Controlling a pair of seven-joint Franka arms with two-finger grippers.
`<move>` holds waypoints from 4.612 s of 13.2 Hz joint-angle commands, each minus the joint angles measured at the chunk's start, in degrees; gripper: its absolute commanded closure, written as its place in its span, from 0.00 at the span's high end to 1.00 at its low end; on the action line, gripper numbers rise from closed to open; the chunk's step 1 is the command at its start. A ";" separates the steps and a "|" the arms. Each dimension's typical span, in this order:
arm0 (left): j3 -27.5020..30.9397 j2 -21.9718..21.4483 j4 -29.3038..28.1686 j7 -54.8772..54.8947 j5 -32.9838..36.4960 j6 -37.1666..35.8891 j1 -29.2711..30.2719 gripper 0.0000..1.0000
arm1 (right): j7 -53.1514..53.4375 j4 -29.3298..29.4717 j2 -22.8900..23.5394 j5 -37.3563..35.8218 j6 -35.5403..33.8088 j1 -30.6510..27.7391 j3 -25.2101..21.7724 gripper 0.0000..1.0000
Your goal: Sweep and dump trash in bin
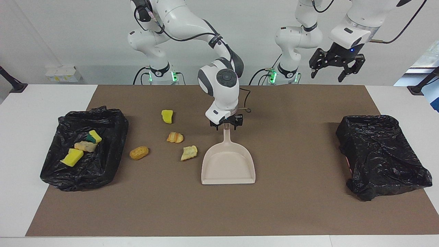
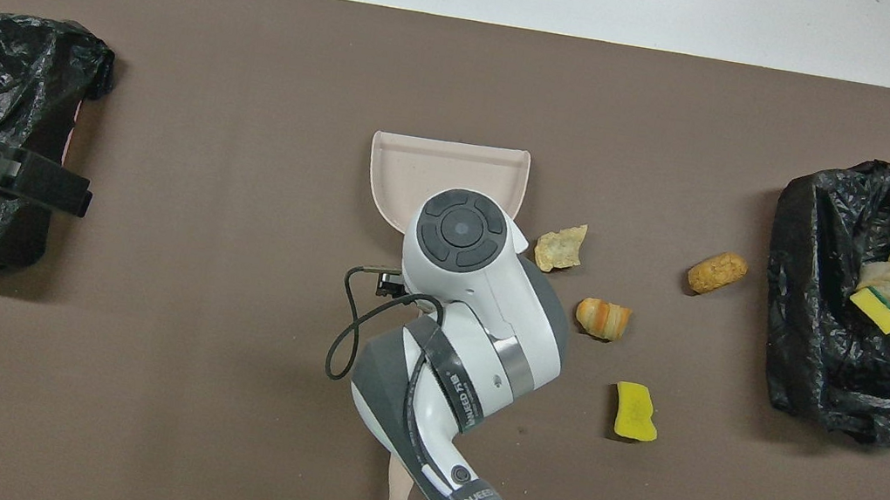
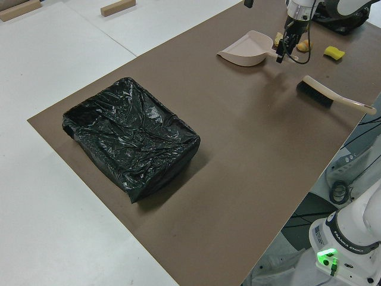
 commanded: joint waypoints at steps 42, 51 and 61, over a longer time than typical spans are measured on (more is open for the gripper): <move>-1.37 23.05 -16.47 -36.44 7.47 45.42 -28.99 1.00 | 20.68 -40.82 -31.30 10.23 4.65 16.82 0.22 0.00; -1.37 22.79 -18.22 -36.27 6.86 44.71 -28.90 0.62 | 13.84 -38.01 -38.17 2.68 -14.69 0.82 -0.04 0.00; -1.02 22.09 -16.99 -31.11 7.56 44.20 -27.93 0.00 | -7.60 -36.42 -35.01 -21.14 -12.98 -17.19 0.05 0.00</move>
